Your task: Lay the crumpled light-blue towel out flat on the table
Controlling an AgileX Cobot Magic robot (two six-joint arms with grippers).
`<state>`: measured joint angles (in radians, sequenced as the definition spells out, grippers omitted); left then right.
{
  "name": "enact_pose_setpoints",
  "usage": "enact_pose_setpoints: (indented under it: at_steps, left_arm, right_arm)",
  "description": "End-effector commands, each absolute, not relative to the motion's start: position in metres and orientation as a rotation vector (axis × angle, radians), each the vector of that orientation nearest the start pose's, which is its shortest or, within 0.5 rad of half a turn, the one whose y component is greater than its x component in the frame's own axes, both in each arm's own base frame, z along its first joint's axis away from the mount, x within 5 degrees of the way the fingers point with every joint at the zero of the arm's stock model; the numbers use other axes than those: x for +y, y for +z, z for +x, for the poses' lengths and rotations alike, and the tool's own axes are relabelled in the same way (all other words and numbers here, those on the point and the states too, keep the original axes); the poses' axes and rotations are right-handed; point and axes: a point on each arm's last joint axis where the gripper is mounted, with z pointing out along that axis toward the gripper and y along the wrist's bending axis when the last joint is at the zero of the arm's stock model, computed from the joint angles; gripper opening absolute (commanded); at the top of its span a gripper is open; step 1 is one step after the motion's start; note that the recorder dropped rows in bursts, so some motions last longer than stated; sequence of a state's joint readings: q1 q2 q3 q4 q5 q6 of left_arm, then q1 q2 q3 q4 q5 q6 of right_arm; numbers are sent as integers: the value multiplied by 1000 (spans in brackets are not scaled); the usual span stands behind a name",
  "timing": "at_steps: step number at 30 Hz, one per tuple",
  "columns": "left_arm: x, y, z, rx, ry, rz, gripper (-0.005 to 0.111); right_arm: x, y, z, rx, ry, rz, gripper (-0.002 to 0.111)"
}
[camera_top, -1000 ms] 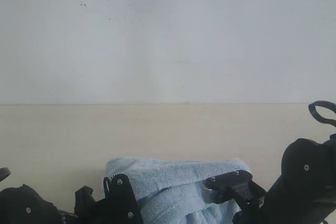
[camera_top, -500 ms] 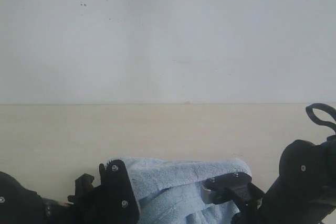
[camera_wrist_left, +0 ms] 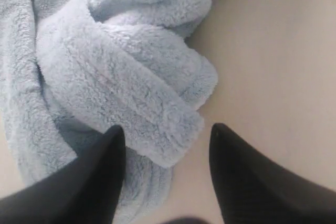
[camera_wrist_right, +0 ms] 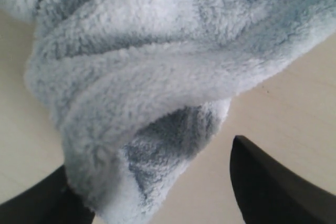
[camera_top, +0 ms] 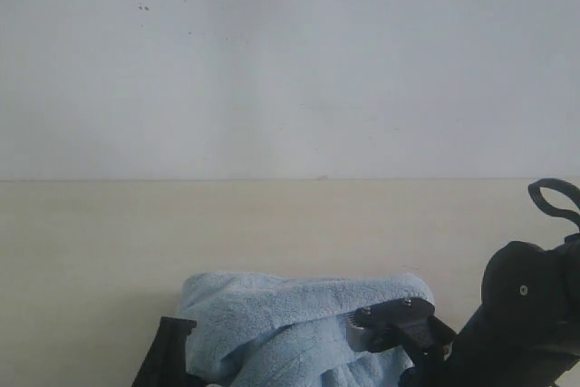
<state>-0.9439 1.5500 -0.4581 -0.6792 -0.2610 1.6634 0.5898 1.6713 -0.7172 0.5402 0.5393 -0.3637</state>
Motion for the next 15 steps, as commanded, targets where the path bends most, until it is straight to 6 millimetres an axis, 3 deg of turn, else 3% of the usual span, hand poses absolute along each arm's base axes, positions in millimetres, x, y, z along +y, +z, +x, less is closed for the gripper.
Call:
enact_pose_setpoints:
  at_steps: [1, 6, 11, 13, 15]
  left_arm:
    - [-194, 136, 159, 1411, 239, 1899, 48]
    - [-195, 114, 173, 1415, 394, 1851, 48]
    - [-200, 118, 179, 1629, 262, 1577, 45]
    - [-202, 120, 180, 1649, 243, 1544, 33]
    - [-202, 119, 180, 1669, 241, 1533, 13]
  right_arm:
    - [170, 139, 209, 2862, 505, -747, 65]
    - [170, 140, 209, 2861, 506, -745, 65]
    - [170, 140, 209, 2859, 505, -744, 65]
    - [171, 140, 209, 2860, 509, -739, 65]
    - [171, 140, 209, 2861, 510, -738, 65]
